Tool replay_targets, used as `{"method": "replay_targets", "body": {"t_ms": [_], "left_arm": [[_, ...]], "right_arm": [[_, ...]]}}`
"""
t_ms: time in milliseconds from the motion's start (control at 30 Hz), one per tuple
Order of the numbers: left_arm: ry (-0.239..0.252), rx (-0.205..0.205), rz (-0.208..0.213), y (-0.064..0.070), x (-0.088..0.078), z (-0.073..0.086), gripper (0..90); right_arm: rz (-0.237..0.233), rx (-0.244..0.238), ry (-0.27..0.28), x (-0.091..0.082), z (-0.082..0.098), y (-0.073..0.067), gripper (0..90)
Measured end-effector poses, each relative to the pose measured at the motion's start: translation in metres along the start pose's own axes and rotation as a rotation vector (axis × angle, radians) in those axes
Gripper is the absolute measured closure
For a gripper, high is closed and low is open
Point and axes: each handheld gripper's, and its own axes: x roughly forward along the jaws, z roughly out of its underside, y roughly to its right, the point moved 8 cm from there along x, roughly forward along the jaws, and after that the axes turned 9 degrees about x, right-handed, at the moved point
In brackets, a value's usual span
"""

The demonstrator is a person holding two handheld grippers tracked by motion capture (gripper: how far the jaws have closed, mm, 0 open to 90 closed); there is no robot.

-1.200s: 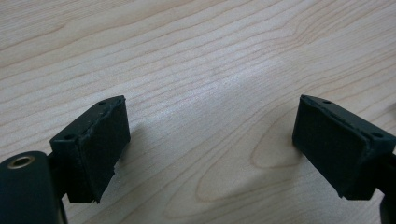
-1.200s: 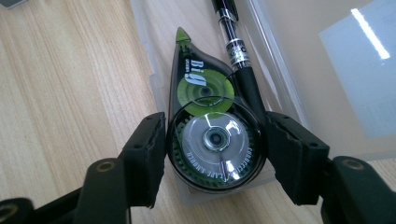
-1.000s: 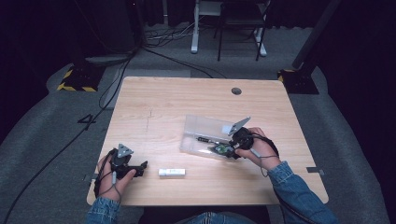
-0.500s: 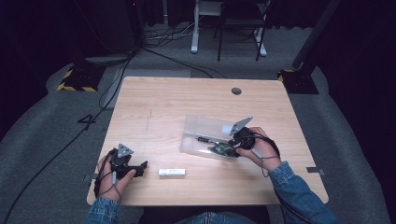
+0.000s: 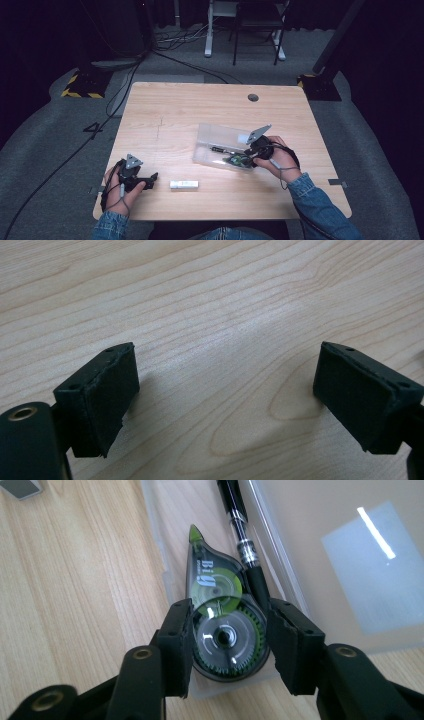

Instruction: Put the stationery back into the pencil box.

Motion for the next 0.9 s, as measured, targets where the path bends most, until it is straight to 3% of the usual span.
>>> {"method": "replay_targets", "body": {"t_ms": [67, 267, 400, 733, 800, 900], "left_arm": [[0.0, 0.0, 0.0, 0.0, 0.0, 0.0, 11.5], [0.0, 0.0, 0.0, 0.0, 0.0, 0.0, 11.5], [0.0, 0.0, 0.0, 0.0, 0.0, 0.0, 11.4], [0.0, 0.0, 0.0, 0.0, 0.0, 0.0, 11.4], [0.0, 0.0, 0.0, 0.0, 0.0, 0.0, 11.4], [0.0, 0.0, 0.0, 0.0, 0.0, 0.0, 11.4]], "right_arm": [[0.007, 0.024, -0.017, -0.002, 0.003, 0.002, 55.5], [0.003, 0.01, -0.036, -0.001, 0.007, 0.001, 60.8], [-0.022, 0.015, -0.03, 0.004, 0.006, -0.001, 60.6], [-0.029, 0.002, 0.001, 0.007, 0.002, -0.002, 63.1], [-0.024, -0.002, 0.022, 0.006, 0.0, -0.002, 67.1], [-0.025, -0.014, 0.043, 0.004, -0.004, -0.005, 80.5]]}}
